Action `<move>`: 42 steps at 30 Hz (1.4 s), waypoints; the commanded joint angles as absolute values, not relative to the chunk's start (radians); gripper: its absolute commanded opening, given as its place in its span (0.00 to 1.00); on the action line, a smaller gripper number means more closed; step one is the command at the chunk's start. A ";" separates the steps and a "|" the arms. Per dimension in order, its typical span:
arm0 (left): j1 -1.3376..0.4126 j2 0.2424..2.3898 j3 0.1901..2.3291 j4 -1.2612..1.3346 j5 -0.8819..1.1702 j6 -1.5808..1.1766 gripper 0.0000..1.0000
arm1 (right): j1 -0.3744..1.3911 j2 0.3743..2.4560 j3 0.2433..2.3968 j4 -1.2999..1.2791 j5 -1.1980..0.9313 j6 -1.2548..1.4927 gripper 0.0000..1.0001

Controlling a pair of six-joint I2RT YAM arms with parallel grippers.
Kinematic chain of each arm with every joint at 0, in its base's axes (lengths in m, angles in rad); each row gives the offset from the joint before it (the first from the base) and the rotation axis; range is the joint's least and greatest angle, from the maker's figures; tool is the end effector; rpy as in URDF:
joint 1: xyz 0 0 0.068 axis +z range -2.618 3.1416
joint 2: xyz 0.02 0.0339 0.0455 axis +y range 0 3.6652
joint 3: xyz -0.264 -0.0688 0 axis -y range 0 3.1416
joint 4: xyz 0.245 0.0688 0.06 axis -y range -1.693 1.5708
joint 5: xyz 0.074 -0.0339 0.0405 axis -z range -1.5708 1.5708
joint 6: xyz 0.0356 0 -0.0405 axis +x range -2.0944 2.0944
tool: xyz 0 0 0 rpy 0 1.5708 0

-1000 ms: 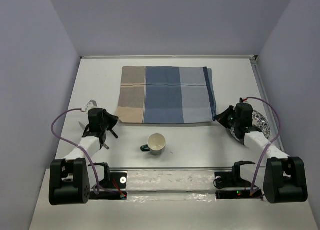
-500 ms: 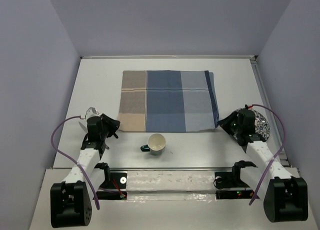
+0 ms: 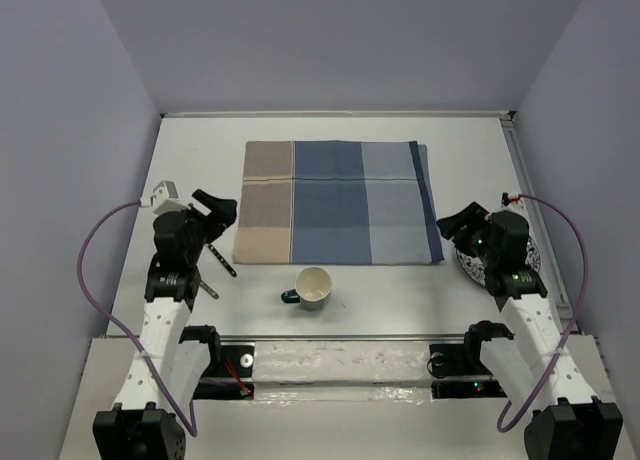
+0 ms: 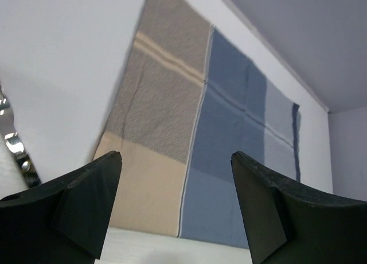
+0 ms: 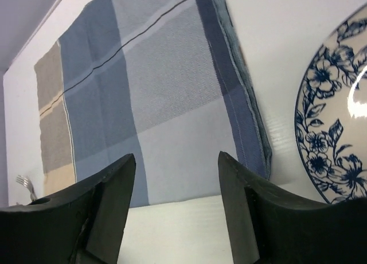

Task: Set the dinner table for one person

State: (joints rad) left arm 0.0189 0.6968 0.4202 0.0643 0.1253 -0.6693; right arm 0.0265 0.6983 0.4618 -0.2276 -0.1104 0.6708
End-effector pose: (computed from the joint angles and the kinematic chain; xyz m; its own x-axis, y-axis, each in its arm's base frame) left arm 0.1765 -0.0011 0.2507 -0.2294 -0.6200 -0.7503 -0.0496 0.7773 -0.6272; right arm 0.1677 0.0084 0.2352 -0.4281 0.6067 -0.6698 0.1804 0.7836 0.5945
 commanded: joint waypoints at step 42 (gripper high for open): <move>-0.278 0.503 0.690 0.041 -0.005 -0.218 0.99 | 1.081 1.525 1.146 -0.423 0.166 0.437 0.26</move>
State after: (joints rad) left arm -0.2798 0.5117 0.6949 -0.0105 -0.0170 -0.2287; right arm 1.0706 1.5169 1.0695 -0.4236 0.1501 0.4412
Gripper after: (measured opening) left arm 0.989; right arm 0.368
